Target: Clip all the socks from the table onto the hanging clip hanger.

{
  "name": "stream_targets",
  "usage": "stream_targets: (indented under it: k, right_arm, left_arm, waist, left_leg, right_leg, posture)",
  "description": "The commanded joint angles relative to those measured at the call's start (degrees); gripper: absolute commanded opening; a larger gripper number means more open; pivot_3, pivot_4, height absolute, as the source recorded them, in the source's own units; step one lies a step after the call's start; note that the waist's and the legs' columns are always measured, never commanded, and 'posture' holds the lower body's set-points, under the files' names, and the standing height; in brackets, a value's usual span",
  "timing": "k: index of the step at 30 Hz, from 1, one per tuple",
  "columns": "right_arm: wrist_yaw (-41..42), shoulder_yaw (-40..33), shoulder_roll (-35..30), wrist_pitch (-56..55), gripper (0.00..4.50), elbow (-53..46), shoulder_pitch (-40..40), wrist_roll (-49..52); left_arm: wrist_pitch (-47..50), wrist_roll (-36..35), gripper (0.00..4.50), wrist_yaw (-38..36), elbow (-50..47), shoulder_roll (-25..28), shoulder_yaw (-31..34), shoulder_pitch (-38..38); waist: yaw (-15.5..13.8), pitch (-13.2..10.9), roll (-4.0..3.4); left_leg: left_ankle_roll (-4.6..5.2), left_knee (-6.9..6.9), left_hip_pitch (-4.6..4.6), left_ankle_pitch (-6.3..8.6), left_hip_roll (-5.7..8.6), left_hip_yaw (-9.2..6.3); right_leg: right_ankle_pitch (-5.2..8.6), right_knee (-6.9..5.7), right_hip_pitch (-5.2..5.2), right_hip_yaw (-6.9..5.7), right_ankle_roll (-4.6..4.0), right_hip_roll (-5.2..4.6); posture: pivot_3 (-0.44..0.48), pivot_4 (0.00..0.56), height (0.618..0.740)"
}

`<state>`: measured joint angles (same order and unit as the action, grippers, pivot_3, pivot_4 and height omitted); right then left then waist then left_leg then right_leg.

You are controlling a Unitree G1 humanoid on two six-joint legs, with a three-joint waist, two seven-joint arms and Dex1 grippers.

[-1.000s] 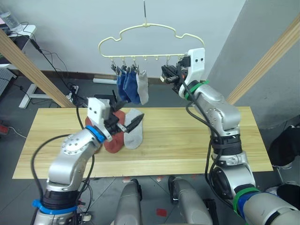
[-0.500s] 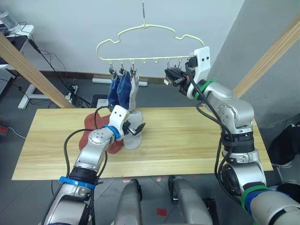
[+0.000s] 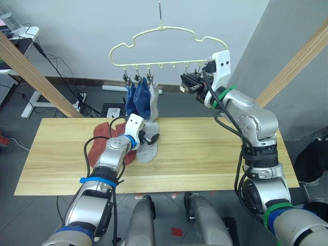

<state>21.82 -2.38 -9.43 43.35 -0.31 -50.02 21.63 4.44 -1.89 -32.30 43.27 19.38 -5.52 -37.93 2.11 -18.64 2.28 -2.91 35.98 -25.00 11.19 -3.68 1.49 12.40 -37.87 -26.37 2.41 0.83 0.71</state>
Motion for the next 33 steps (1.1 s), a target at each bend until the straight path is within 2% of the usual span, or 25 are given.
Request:
stream_targets:
  k: [1, 9, 15, 21, 23, 26, 29, 33]
  right_arm:
    - [-0.3, -0.3, -0.1, 0.1, 0.06, -3.2, -0.3, 1.0]
    - [-0.7, -0.5, -0.1, 0.0, 0.06, -3.0, -0.4, 1.0]
    - [-0.9, -0.7, -0.1, -0.1, 0.06, -2.8, -0.4, 1.0]
    - [-1.0, -0.9, -0.2, -0.2, 0.06, -2.6, -0.4, 1.0]
    - [-1.0, -0.9, -0.2, -0.3, 0.06, -2.4, -0.5, 0.9]
    - [-1.0, -0.9, -0.2, -0.5, 0.06, -2.1, -0.7, 0.9]
    - [-0.7, -1.0, -0.5, -0.5, 0.06, -1.8, -0.6, 0.8]
    - [-0.3, -1.3, -0.9, 0.1, 0.06, -1.1, -0.8, 1.2]
  left_arm:
    - [0.4, 1.2, 4.50, -1.8, 1.4, 0.2, -0.7, 0.2]
    - [0.5, 3.1, 4.50, -5.0, -0.5, 1.0, -2.6, 2.1]
    - [-1.5, 5.1, 3.22, -5.2, -0.5, 1.4, -3.3, 2.3]
    - [-2.0, 5.6, 1.61, -5.3, -1.2, 1.7, -3.0, 3.2]
    - [-2.0, 5.6, 1.19, -5.3, -1.4, 1.8, -2.8, 3.4]
    - [-3.5, 2.4, 0.88, -5.9, -5.1, 1.1, -0.3, 4.7]
    - [-3.1, -2.0, 0.37, -9.1, -14.1, 1.1, 1.6, 8.3]
    - [-1.3, -4.8, 0.37, -11.8, -26.2, 3.1, 2.3, 13.7]
  waist:
    - [0.1, 0.0, 0.00]
    - [0.3, 0.0, 0.01]
    - [0.3, 0.0, 0.01]
    - [0.3, 0.0, 0.01]
    - [0.4, 0.0, 0.01]
    - [0.6, 0.0, 0.01]
    - [0.8, 0.0, 0.01]
    - [0.8, 0.0, 0.01]
  left_leg:
    - [0.00, 0.00, 0.00, 0.00, 0.00, 0.00]
    - [0.00, 0.02, 0.01, 0.00, 0.00, 0.00]
    - [0.00, 0.04, 0.03, 0.00, 0.00, -0.01]
    - [0.00, 0.05, 0.04, 0.00, 0.00, -0.01]
    - [0.00, 0.05, 0.04, 0.00, 0.00, 0.00]
    - [0.00, 0.05, 0.04, 0.00, 0.00, 0.00]
    - [0.00, 0.04, 0.03, 0.00, -0.02, 0.00]
    - [0.00, 0.02, 0.01, 0.00, -0.02, -0.03]
  right_leg:
    - [0.00, -0.01, 0.00, 0.00, 0.00, 0.00]
    - [0.00, -0.03, 0.02, 0.00, 0.00, 0.00]
    - [0.00, -0.05, 0.04, 0.00, 0.00, 0.00]
    - [0.00, -0.07, 0.04, 0.00, 0.00, 0.00]
    - [0.00, -0.07, 0.04, 0.00, 0.00, 0.00]
    - [0.00, -0.07, 0.04, 0.01, 0.00, 0.00]
    - [0.00, -0.06, 0.03, 0.01, 0.00, -0.01]
    - [0.00, -0.07, 0.02, -0.02, 0.00, -0.02]
  posture:
    - [-0.091, 0.316, 0.740]
    - [-0.091, 0.308, 0.740]
    - [-0.094, 0.310, 0.740]
    - [-0.093, 0.314, 0.740]
    - [-0.089, 0.315, 0.740]
    - [-0.088, 0.316, 0.740]
    - [-0.079, 0.319, 0.740]
    - [-0.072, 0.322, 0.740]
